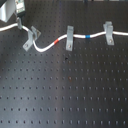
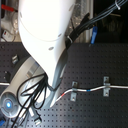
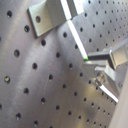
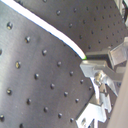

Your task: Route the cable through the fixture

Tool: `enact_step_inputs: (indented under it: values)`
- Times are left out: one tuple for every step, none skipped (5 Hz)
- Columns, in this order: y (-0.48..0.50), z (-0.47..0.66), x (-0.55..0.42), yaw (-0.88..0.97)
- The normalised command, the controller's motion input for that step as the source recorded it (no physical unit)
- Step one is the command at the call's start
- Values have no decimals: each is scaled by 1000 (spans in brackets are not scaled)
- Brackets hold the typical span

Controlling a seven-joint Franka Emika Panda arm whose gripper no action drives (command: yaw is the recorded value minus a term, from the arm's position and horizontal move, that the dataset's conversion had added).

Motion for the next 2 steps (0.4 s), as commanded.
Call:
enact_step_inputs:
  values:
    - [50, 99, -165, 0]
    - [-12, 0, -4, 0]
